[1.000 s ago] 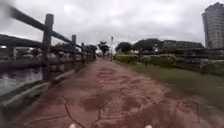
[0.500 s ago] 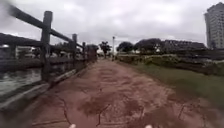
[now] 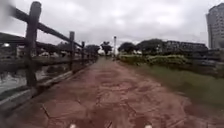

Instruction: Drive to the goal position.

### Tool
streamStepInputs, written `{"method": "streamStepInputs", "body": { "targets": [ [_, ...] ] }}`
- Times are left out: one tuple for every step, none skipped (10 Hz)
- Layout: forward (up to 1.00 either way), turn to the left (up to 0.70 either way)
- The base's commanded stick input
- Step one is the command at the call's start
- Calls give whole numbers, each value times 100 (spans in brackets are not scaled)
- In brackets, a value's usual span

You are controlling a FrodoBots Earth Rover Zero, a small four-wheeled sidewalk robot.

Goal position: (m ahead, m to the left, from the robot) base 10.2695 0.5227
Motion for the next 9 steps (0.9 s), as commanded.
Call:
{"method": "streamStepInputs", "body": {
  "targets": [
    [85, 1],
    [85, 1],
    [85, 1],
    [85, 1],
    [85, 1],
    [85, 1],
    [85, 1],
    [85, 1],
    [85, 1]
  ]
}}
